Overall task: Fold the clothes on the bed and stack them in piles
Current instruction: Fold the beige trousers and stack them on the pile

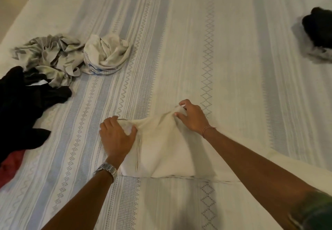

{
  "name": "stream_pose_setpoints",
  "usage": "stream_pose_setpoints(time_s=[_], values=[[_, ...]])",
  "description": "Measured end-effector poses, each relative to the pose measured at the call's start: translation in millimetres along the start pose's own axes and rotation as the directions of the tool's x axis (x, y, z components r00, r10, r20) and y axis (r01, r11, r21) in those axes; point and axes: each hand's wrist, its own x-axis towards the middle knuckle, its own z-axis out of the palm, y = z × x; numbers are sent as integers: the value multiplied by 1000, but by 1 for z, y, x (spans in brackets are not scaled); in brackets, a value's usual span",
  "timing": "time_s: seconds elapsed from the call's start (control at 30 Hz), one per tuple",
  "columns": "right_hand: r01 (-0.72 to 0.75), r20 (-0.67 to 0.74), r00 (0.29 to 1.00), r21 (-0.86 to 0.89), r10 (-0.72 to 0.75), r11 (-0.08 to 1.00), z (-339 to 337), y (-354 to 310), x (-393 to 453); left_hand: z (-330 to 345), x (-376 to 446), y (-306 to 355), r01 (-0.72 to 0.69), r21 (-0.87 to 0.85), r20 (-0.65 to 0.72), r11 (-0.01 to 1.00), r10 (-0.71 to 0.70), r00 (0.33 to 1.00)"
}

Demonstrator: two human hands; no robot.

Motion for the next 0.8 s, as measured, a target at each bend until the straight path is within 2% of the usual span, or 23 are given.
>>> stream_pose_setpoints(time_s=[0.1, 0.2, 0.3, 0.4, 0.5, 0.63, 0.8], values=[[-11, -2, 1000, 16, 11, 1000, -13, 10, -19, 1, -3, 43, -137, 110, -13, 984, 139, 990], [8, -16, 1000, -12, -8, 1000, -29, 32, -43, 8, -8, 92, -306, 76, 14, 949, 305, 952], [27, -28, 999, -68, -29, 997, -55, 70, -74, 22, -23, 146, -527, -72, 76, 847, 531, 844], [68, -33, 997, -157, -74, 985, -75, 106, -99, 35, -39, 193, -651, -154, 157, 743, 669, 726], [124, -55, 988, -266, -144, 956, -102, 146, -123, 50, -59, 244, -702, -146, 270, 697, 710, 650], [140, -58, 983, -356, -171, 924, -137, 200, -157, 67, -84, 292, -717, -76, 464, 693, 661, 590], [127, -38, 988, -377, -152, 917, -175, 254, -185, 75, -105, 335, -715, -58, 546, 697, 621, 562]])
